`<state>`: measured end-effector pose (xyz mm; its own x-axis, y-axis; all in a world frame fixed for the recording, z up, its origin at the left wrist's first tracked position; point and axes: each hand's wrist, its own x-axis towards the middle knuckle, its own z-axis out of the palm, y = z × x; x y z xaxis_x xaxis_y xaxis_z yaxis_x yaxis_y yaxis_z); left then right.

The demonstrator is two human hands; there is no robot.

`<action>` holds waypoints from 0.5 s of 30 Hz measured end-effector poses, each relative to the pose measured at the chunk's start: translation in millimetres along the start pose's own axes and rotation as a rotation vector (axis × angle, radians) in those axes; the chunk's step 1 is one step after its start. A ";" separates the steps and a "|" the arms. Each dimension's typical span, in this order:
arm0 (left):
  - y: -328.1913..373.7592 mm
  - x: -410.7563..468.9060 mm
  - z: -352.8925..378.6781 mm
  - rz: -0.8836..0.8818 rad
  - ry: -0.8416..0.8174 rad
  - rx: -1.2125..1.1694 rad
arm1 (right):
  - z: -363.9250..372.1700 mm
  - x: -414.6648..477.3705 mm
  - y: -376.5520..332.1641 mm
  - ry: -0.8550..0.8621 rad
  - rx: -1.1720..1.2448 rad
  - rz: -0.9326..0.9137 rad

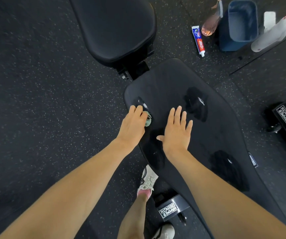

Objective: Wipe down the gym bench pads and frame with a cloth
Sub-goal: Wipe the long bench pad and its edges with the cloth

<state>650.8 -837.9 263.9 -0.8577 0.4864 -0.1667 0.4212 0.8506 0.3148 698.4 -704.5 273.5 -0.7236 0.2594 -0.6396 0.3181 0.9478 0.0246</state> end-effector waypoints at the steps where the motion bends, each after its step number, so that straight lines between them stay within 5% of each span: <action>1: 1.9 3.3 0.1 -0.026 -0.005 -0.006 | -0.9 0.8 -2.4 -0.004 -0.010 0.009; 12: -1.1 77.2 -17.0 -0.403 0.096 -0.082 | -0.2 1.8 -3.9 -0.018 -0.048 0.006; 15: -14.0 91.4 -24.8 -0.354 0.060 -0.072 | 0.1 1.0 -5.4 -0.025 -0.040 0.008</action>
<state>559.2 -810.3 267.4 -0.9634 0.1496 -0.2226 0.0749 0.9470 0.3124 696.0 -709.3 272.6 -0.7052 0.2631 -0.6584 0.2988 0.9524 0.0605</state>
